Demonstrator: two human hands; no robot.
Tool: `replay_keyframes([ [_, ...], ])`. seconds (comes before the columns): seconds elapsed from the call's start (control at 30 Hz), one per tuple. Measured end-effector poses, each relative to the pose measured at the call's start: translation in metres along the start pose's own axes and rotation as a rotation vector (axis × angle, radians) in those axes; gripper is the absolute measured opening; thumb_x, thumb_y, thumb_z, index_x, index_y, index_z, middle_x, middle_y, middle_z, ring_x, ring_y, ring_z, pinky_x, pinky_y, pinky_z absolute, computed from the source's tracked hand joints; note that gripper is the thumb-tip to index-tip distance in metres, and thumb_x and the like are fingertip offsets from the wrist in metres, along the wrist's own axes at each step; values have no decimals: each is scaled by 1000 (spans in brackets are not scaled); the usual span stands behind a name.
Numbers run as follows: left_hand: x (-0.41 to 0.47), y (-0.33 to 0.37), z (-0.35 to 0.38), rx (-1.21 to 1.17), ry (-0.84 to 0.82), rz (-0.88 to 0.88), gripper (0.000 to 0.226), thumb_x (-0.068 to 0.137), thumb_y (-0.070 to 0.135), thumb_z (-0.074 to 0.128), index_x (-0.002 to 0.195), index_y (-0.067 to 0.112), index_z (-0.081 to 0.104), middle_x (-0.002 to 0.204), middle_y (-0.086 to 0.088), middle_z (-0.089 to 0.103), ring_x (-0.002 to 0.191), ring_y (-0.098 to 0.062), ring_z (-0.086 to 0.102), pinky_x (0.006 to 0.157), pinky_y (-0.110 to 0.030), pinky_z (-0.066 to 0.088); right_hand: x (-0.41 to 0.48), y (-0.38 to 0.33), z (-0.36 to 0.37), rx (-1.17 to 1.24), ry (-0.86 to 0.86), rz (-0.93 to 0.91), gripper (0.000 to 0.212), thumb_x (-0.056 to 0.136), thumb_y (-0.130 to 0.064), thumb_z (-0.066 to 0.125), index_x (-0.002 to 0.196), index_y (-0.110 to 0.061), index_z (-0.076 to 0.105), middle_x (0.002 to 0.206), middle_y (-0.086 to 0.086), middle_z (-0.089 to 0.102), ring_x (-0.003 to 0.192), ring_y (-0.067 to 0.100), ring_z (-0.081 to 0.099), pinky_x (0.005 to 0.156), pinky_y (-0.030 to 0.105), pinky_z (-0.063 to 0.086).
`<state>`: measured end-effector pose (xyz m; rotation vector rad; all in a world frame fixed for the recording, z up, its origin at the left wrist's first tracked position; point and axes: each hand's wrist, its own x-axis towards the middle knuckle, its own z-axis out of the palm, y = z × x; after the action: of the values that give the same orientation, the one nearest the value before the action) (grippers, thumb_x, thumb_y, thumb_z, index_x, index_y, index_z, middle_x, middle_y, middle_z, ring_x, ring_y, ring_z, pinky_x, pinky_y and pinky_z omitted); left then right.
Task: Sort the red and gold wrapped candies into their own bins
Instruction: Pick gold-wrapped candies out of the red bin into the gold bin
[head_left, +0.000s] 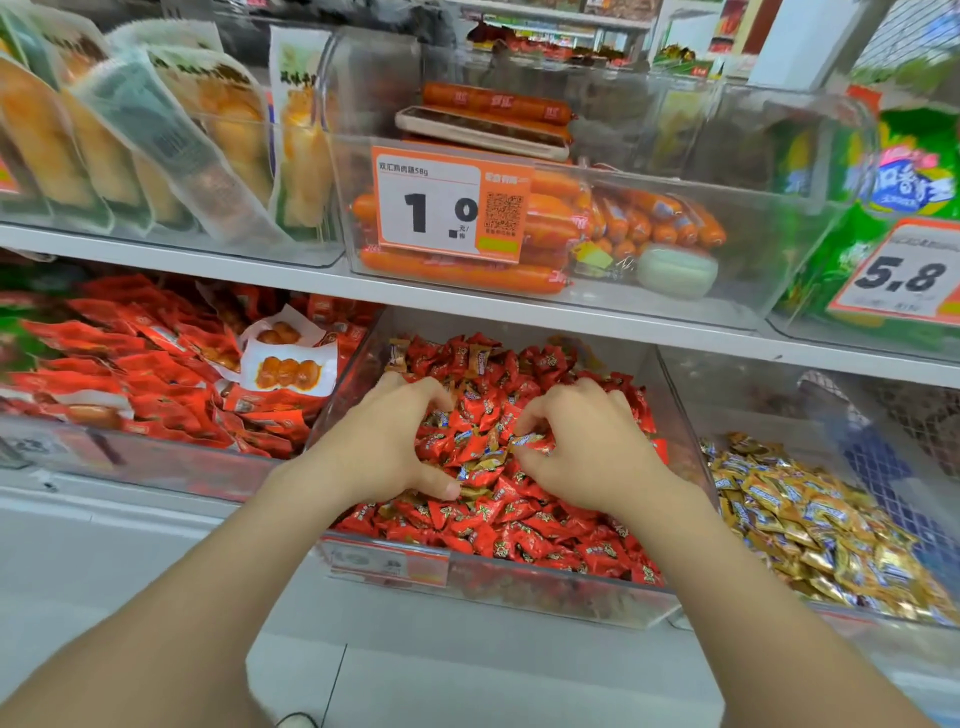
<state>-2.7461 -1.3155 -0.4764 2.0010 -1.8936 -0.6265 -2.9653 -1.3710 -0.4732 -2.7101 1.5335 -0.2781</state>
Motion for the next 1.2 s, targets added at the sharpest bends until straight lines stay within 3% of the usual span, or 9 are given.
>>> replay_keyframes([
  [0.13,-8,-1,-2,-60,14,-9,67,69,33,98,114,36,49,119,9,30,97,-13,56,70,-25,53,-3,-1,-4,281,79,62,15,80,-40,60,73,-29,68,72,-13,68,79,13,62,83,36,51],
  [0.2,-10,-4,-3,-37,-11,-16,57,72,25,96,109,36,54,118,10,35,94,-14,61,71,-29,59,-6,-4,-10,451,165,114,12,80,-34,62,71,-25,65,64,-6,67,62,11,61,65,30,52],
  [0.33,-11,-13,-3,-32,-95,27,47,79,16,88,117,33,66,110,7,60,92,-10,65,78,-24,59,-10,-9,-15,558,224,97,21,90,-18,53,72,-21,65,58,2,64,52,11,50,57,24,43],
  [0.5,-10,-12,6,45,-43,124,42,82,32,88,118,37,67,101,13,59,90,-5,56,85,-28,54,-7,-12,-7,514,170,-70,22,106,-25,58,122,-26,74,77,-17,71,76,-4,66,73,11,46],
  [0.63,-9,-8,6,142,-15,195,27,89,30,83,115,31,75,76,22,47,79,-7,58,85,-30,56,-3,-15,-2,384,69,-181,51,94,10,49,123,-23,74,105,-8,67,94,1,61,89,20,50],
  [0.73,-10,-8,3,115,31,178,21,96,17,70,107,33,76,83,15,53,72,-4,53,72,-23,50,0,-20,5,280,-47,-272,44,86,-3,51,111,-28,77,105,-7,66,99,10,61,93,34,53],
  [0.9,-11,-14,-1,112,-31,159,46,90,-4,55,111,36,66,118,8,47,100,-15,56,87,-36,55,6,-18,19,89,-160,-331,46,84,-13,60,123,-33,73,110,-11,73,106,17,52,94,40,53],
  [1.07,-9,-8,5,191,22,221,36,92,-3,49,107,28,58,113,5,39,106,-16,37,93,-35,42,13,-11,21,146,-97,-268,24,89,-35,79,112,-36,76,103,-12,73,104,12,58,94,40,54],
  [1.2,-8,-6,3,166,-10,256,21,99,15,56,98,22,75,83,19,56,79,5,53,83,-32,52,6,-4,4,276,-51,-226,13,92,-42,77,97,-31,79,97,-14,74,92,5,66,88,35,55],
])
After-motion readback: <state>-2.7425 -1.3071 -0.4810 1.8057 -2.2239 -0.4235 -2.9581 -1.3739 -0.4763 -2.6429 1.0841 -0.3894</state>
